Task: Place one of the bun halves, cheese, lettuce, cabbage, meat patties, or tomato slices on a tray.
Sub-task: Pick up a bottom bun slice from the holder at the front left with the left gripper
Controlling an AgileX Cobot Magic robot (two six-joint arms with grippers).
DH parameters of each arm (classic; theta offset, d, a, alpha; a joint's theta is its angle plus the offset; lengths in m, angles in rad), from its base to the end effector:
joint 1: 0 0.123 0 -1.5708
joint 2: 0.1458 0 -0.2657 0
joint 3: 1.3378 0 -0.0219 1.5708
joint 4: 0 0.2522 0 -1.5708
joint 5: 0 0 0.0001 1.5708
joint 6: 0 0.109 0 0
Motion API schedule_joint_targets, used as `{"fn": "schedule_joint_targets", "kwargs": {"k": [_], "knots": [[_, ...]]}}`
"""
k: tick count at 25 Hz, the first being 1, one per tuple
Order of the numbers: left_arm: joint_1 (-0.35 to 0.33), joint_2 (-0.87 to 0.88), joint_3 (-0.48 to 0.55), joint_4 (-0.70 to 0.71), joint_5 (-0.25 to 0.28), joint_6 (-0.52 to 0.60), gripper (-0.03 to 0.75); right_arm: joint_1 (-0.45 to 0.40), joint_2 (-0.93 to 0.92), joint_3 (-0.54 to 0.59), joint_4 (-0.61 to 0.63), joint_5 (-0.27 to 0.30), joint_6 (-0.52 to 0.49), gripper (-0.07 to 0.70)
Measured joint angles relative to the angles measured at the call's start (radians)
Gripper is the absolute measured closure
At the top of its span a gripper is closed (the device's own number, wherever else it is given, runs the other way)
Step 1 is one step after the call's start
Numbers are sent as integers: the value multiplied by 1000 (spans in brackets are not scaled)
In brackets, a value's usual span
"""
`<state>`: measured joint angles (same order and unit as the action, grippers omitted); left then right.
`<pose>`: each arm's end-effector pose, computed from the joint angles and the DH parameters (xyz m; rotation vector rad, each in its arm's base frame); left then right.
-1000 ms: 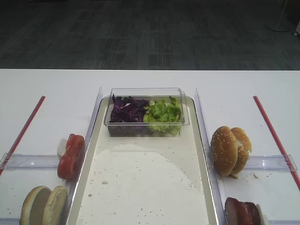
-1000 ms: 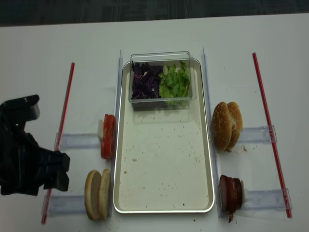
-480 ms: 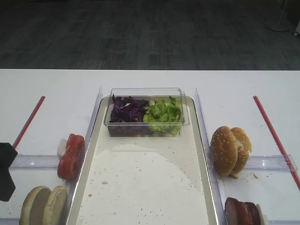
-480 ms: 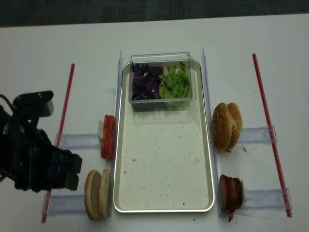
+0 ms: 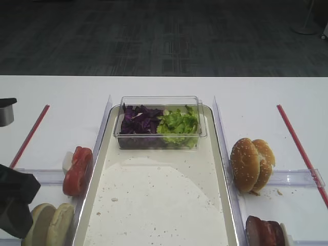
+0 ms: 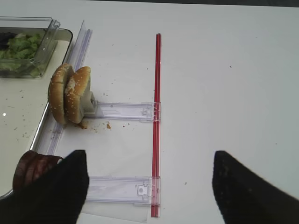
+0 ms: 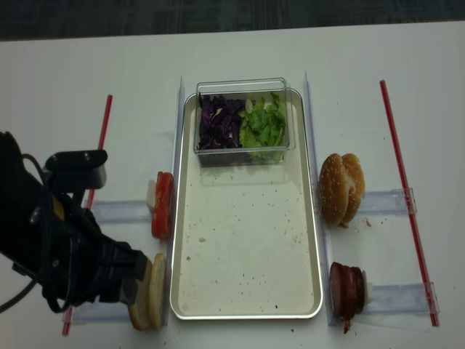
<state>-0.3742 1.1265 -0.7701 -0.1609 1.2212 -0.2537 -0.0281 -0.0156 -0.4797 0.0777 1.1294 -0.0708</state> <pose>0.1614 -0.0810 0.2236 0.1107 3.0994 -0.2652 0.0282 0.0069 0.2580 -0.0518 2.1146 0.0352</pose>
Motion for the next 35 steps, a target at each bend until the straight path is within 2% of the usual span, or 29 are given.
{"fn": "schedule_joint_targets", "kwargs": {"k": [10,16,23,30,35], "knots": [[-163,7,0,24,-4,-148,295,0,0,0,0,0,0,61],[-261,10,0,24,-34,-212,295,0,0,0,0,0,0,61],[-285,107,-4,26,-45,-217,295,0,0,0,0,0,0,61],[-287,127,-53,26,-102,-208,296,0,0,0,0,0,4,61],[-287,127,-61,45,-124,-207,296,0,0,0,0,0,4,61]]}}
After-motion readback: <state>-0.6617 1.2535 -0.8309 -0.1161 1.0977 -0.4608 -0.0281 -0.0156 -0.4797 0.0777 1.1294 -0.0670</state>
